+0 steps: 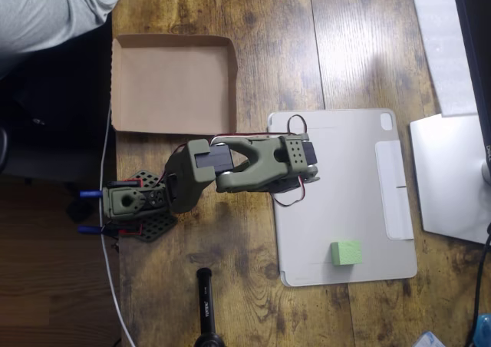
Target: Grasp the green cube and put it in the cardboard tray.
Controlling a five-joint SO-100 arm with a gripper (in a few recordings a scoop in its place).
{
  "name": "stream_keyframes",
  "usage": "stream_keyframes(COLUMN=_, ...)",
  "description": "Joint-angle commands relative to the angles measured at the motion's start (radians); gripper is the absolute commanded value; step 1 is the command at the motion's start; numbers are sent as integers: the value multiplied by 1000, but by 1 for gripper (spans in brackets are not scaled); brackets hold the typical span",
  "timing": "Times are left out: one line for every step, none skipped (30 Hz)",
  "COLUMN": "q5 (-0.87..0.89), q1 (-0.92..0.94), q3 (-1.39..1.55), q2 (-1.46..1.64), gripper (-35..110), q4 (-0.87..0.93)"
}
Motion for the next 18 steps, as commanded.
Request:
stream_keyframes(q5=8, q1=-40, q3=9, q2=66, gripper=6, q4=5)
stream_keyframes(q5=8, q1=-40, q3=11, q2=66, gripper=6, q4=3)
stream_keyframes(q5=8, q1=-40, q3=11, q2=66, gripper=7, q4=3)
stream_keyframes(q5=8, q1=-40, q3=11, q2=66, gripper=7, q4=3)
stream_keyframes(q5=9, q1=-40, q3=11, q2=64, gripper=7, q4=3)
stream_keyframes(q5=9, q1=-40, q3=11, q2=64, gripper=7, q4=2)
stream_keyframes(q5=9, q1=-41, q3=11, q2=64, gripper=7, q4=2)
stream_keyframes(q5=9, q1=-41, q3=11, q2=64, gripper=7, q4=2)
stream_keyframes(q5=9, q1=-41, q3=11, q2=63, gripper=7, q4=2)
stream_keyframes(q5=9, q1=-41, q3=11, q2=63, gripper=7, q4=2)
stream_keyframes(q5=9, q1=-41, q3=11, q2=63, gripper=7, q4=2)
stream_keyframes(q5=8, q1=-41, q3=9, q2=63, gripper=7, q4=2)
stream_keyframes(q5=5, q1=-40, q3=6, q2=61, gripper=7, q4=2)
stream_keyframes(q5=-2, q1=-37, q3=-3, q2=60, gripper=7, q4=2)
stream_keyframes(q5=-11, q1=-26, q3=-21, q2=58, gripper=7, q4=3)
stream_keyframes(q5=-18, q1=-6, q3=-51, q2=58, gripper=7, q4=3)
stream_keyframes(q5=-26, q1=23, q3=-91, q2=58, gripper=7, q4=3)
stream_keyframes(q5=-31, q1=60, q3=-132, q2=61, gripper=7, q4=3)
